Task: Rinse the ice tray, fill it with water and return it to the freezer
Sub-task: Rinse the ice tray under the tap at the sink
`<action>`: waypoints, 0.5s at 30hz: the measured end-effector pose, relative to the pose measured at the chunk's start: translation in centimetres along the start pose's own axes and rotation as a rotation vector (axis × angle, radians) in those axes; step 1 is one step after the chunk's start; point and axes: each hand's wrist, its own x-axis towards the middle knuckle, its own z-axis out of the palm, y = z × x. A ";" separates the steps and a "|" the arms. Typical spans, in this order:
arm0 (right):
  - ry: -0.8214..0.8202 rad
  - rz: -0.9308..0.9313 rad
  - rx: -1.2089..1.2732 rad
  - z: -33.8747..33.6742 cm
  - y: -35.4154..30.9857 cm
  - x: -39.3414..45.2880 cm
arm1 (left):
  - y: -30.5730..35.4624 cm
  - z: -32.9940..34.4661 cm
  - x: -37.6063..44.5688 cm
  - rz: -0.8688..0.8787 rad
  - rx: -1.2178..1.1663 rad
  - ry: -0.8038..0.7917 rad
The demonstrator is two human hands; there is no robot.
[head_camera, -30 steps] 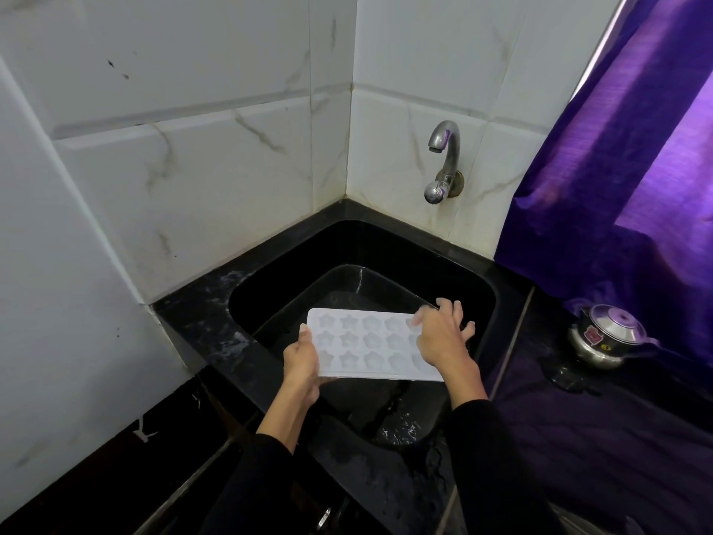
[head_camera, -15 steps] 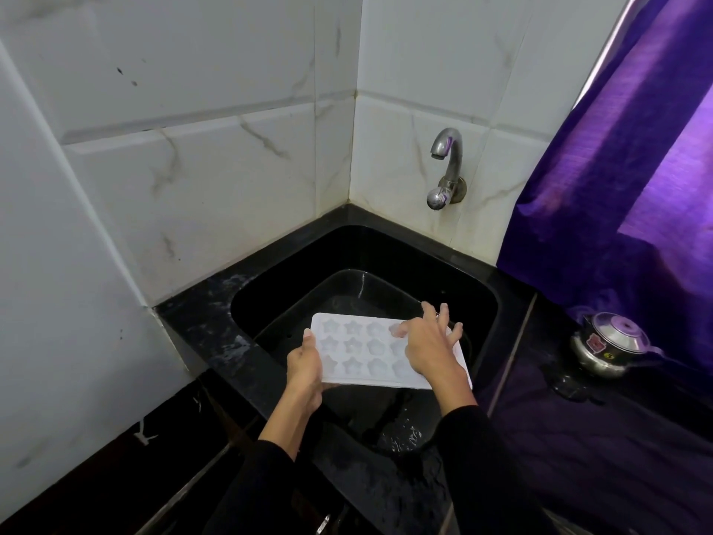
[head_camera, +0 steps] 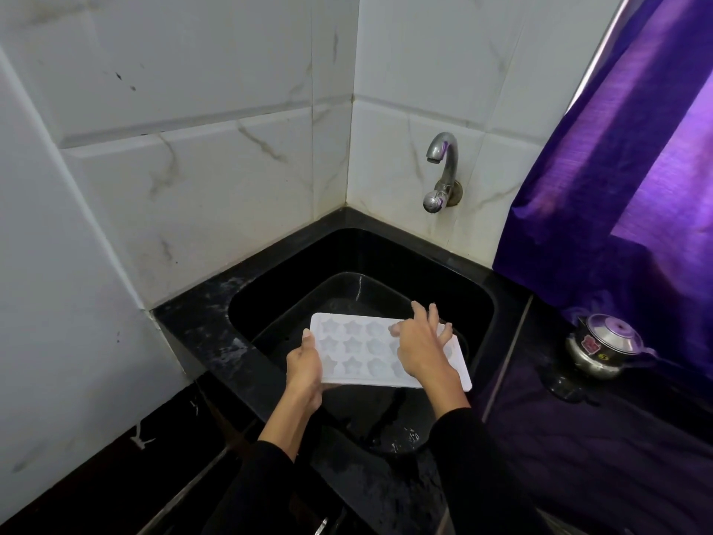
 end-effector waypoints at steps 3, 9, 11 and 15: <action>0.008 -0.012 -0.004 0.3 0.3 0.0 | 0.1 0.0 0.0 0.003 -0.002 0.021; -0.011 0.023 0.001 -0.5 0.6 0.2 | -0.1 0.2 0.1 -0.004 -0.004 -0.005; -0.014 0.028 0.005 -0.4 0.4 0.2 | -0.1 0.3 0.0 -0.001 -0.002 -0.013; -0.010 0.012 0.009 -0.1 -0.1 -0.3 | -0.2 0.2 0.1 0.008 -0.008 0.008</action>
